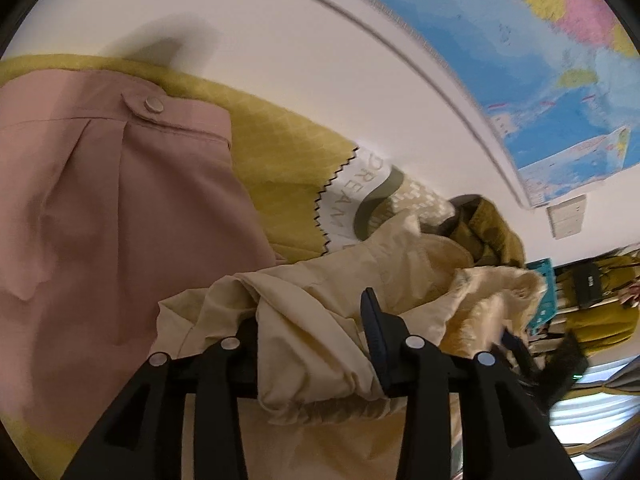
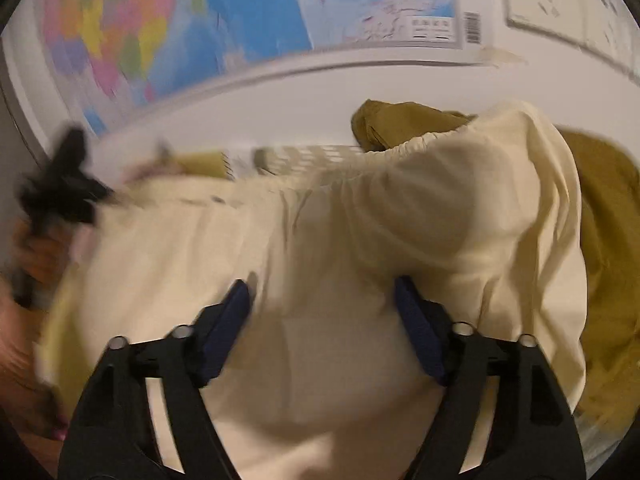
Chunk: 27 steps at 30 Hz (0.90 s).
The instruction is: Fold large clothes
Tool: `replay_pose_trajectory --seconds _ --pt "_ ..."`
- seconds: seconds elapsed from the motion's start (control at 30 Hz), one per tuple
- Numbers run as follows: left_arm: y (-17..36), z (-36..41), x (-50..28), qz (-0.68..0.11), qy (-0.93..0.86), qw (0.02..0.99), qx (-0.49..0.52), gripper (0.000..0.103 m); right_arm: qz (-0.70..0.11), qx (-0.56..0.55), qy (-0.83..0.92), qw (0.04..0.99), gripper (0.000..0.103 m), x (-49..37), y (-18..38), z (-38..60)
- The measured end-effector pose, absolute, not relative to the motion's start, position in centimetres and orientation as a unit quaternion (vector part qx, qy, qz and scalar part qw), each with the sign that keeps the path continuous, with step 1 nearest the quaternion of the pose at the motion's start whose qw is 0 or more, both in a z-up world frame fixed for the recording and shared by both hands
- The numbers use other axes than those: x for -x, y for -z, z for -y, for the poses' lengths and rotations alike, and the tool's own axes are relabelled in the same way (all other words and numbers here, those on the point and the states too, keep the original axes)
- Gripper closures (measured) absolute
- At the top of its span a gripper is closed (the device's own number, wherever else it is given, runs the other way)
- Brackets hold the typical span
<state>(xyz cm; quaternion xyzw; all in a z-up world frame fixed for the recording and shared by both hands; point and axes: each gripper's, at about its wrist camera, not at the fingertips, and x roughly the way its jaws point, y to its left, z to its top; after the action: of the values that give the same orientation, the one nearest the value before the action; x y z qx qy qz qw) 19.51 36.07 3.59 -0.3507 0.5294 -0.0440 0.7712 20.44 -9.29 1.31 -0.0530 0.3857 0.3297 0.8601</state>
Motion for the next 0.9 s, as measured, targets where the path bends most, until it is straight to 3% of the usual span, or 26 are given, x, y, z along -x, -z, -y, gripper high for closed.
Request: replay_pose_trajectory --seconds 0.03,0.1,0.23,0.4,0.77,0.8,0.83,0.87,0.9 --pt "-4.2 -36.1 -19.2 -0.517 0.055 0.776 0.357 0.05 -0.383 0.058 -0.328 0.862 0.054 -20.7 -0.9 9.1" --pt "-5.5 -36.0 -18.4 -0.497 0.069 0.787 0.359 0.044 -0.379 0.061 -0.318 0.867 0.082 -21.2 -0.8 9.0" --pt "-8.6 -34.1 -16.4 -0.457 0.104 0.823 0.321 0.036 -0.378 0.026 -0.334 0.863 0.101 -22.0 -1.3 9.5" --pt "-10.7 -30.3 -14.2 -0.428 0.114 0.871 0.214 0.024 -0.367 0.017 -0.331 0.869 0.102 -22.9 -1.7 8.4" --pt "-4.6 -22.7 -14.7 -0.48 0.101 0.871 0.016 0.016 -0.386 0.006 -0.324 0.863 0.102 -24.8 -0.5 7.4" --pt "-4.3 -22.5 -14.9 -0.483 0.094 0.871 0.007 0.019 -0.385 0.002 -0.326 0.863 0.102 -24.8 -0.6 7.4" --pt "-4.1 -22.4 -15.0 -0.482 0.083 0.872 -0.004 0.033 -0.383 -0.002 -0.328 0.864 0.102 -24.7 -0.8 7.6" --pt "-4.0 -22.3 -15.2 -0.479 0.062 0.876 -0.02 0.059 -0.38 -0.007 -0.329 0.864 0.102 -24.7 -1.0 7.8" --pt "-3.9 -22.4 -15.5 -0.478 0.043 0.877 -0.028 0.071 -0.378 -0.013 -0.331 0.864 0.102 -24.8 -1.2 7.9"
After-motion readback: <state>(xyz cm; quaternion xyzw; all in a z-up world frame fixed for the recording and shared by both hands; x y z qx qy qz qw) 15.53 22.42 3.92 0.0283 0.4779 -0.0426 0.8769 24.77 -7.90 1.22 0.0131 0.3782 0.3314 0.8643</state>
